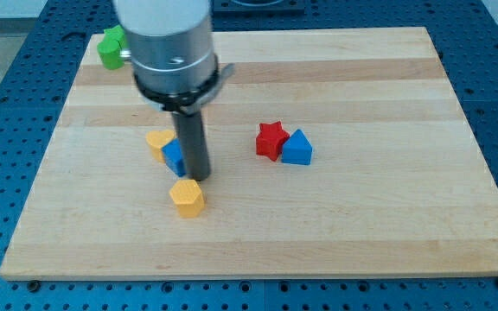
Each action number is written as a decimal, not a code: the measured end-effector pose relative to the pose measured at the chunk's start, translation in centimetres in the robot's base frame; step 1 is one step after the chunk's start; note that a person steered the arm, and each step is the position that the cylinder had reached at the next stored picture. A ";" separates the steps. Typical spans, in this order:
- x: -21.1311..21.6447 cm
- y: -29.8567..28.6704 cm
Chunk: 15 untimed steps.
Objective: Slide the blue cube to the center left
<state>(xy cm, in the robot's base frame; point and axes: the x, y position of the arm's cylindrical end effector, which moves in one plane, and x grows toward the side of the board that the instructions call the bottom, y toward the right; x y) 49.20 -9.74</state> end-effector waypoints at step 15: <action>-3.5 -14.7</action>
<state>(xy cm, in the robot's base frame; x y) 45.75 -24.43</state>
